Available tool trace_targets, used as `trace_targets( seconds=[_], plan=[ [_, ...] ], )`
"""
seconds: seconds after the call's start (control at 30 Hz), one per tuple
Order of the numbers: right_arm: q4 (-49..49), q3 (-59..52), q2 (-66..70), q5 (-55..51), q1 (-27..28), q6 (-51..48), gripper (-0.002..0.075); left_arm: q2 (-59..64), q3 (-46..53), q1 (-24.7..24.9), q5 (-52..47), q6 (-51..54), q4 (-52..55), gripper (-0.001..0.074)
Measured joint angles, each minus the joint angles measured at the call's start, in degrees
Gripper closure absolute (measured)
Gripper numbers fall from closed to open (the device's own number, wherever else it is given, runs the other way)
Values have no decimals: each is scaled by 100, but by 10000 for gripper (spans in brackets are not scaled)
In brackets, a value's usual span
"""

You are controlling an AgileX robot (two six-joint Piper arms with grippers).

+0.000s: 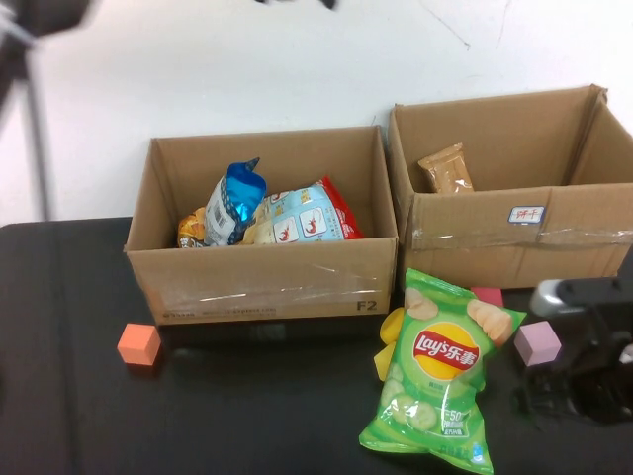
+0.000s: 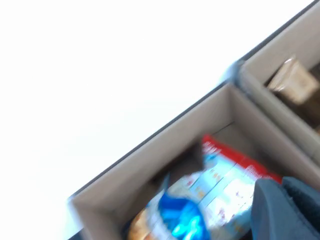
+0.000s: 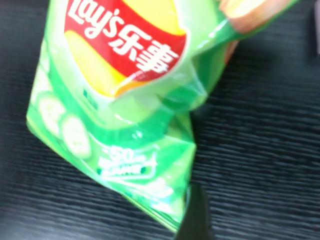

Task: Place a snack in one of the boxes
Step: Pick up the potato chip

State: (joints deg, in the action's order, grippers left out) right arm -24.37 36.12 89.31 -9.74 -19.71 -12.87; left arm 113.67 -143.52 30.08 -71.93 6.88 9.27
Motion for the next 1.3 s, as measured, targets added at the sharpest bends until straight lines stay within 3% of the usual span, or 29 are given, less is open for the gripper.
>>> trace_targets(
  seconds=[0.23, 0.4, 0.73, 0.87, 1.1, 1.2, 1.3],
  plan=[
    [-989, 732, 338, -487, 0, -317, 200, -1197, 1517, 0, -59, 76, 437, 736],
    [-1672, 912, 423, -219, 0, -433, 202, -2005, 3119, 0, -47, -37, 441, 736],
    [-2395, 1274, 1438, 141, 0, -453, 202, -3728, 6586, 0, 1498, -322, -193, 736],
    [-2612, 1754, 1783, -244, 0, -521, 203, -4107, 7323, 0, 1600, -369, -180, 736],
    [-2864, 2124, 2380, -288, 0, -557, 212, -4489, 7671, 0, 1556, -369, -239, 736],
    [-2913, 2169, 2532, -288, 0, -572, 302, -4654, 7697, 0, 1556, -369, -250, 736],
    [-2966, 2198, 2547, -384, 0, -682, 493, -4821, 7707, 0, 1581, -354, -250, 736]
  ],
)
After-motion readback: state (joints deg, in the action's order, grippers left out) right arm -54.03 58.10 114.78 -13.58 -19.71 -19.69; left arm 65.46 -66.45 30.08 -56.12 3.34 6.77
